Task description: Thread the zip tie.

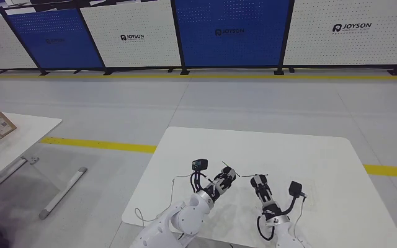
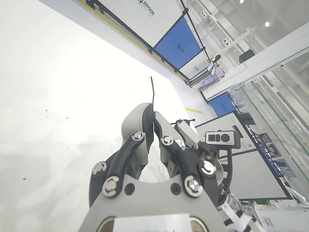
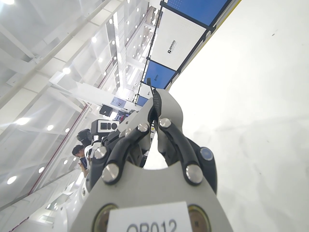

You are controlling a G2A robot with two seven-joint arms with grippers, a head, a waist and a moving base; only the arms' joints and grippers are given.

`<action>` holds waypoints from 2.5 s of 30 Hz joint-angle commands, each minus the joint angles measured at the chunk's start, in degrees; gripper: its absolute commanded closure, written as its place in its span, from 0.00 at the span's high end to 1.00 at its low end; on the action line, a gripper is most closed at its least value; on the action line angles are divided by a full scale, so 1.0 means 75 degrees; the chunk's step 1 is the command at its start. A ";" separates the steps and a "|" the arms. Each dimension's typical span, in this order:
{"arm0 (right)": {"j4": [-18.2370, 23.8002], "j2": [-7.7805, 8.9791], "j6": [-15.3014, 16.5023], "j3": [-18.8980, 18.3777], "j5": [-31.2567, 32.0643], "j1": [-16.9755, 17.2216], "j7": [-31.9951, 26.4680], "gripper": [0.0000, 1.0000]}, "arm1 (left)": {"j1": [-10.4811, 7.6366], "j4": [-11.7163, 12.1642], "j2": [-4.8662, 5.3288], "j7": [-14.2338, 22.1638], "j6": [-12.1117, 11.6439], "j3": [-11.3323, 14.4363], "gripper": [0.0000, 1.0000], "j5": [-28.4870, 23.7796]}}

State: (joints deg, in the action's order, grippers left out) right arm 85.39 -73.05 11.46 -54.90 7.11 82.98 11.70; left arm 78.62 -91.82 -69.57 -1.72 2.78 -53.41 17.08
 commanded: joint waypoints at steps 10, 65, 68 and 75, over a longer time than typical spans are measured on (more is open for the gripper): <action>-0.0123 -0.0121 -0.0055 0.0000 0.0041 -0.0046 -0.0127 0.00 | 0.0000 0.0000 0.0000 0.0000 0.0000 0.0000 0.00 0.0000; -0.0244 -0.0448 0.0009 -0.0272 0.0087 0.0064 -0.0474 0.00 | 0.0000 0.0000 0.0000 0.0000 0.0000 0.0000 0.00 0.0000; -0.0244 -0.0448 0.0009 -0.0272 0.0087 0.0064 -0.0474 0.00 | 0.0000 0.0000 0.0000 0.0000 0.0000 0.0000 0.00 0.0000; -0.0184 -0.0446 0.0040 -0.0315 0.0021 0.0101 -0.0586 0.00 | 0.0021 -0.0030 -0.0020 0.0108 -0.0212 -0.0030 0.00 -0.0242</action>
State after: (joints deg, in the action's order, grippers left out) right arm 83.75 -76.41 11.58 -57.05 7.60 83.57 7.87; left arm 78.75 -92.00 -69.69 -1.45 1.86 -53.61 15.83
